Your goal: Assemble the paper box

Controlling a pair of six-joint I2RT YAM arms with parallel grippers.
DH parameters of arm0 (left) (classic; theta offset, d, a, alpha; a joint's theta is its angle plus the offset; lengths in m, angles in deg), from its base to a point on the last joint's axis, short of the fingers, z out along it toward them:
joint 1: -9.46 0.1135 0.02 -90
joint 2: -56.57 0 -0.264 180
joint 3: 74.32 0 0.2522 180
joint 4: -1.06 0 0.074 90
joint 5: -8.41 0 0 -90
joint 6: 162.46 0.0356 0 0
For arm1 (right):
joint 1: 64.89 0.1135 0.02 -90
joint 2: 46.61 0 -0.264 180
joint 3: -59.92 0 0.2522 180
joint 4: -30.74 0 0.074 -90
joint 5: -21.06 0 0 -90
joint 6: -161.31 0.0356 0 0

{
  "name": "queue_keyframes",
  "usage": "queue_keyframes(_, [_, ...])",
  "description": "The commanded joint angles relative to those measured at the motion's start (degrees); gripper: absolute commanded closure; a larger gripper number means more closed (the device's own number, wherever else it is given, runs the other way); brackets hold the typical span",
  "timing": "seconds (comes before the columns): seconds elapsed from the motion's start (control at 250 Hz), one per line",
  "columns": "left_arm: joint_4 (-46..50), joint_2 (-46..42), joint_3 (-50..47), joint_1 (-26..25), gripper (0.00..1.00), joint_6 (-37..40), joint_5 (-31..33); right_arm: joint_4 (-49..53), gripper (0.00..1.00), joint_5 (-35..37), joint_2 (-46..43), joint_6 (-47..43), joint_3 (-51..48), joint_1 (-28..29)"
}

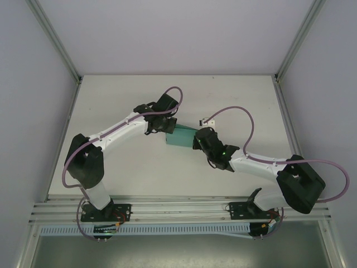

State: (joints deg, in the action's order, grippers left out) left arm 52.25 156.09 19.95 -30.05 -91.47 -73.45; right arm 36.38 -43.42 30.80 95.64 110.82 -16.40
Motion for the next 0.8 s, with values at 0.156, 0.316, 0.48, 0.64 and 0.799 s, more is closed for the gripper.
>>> queue_keyframes(0.156, [0.55,-0.11,-1.96,1.36,1.00,1.10,3.37,12.98,1.00,-0.54,2.21,-0.45,-2.95,-0.17])
queue_keyframes(0.316, [-0.20,0.76,-4.89,1.30,1.00,-4.12,2.10,12.95,1.00,-0.38,1.83,-0.10,-2.99,-0.13])
queue_keyframes(0.48, [-4.14,-2.36,-14.08,1.19,1.00,-6.99,0.34,12.56,1.00,-0.80,1.39,0.23,-3.48,-0.11])
queue_keyframes(0.64, [-7.07,-4.64,-21.15,0.81,1.00,-7.45,-1.66,12.01,1.00,-2.03,1.61,0.45,-3.31,-0.13])
queue_keyframes(0.799, [-5.88,-4.42,-23.50,0.66,1.00,-7.56,0.82,12.43,1.00,-2.49,2.12,0.45,-2.55,0.04])
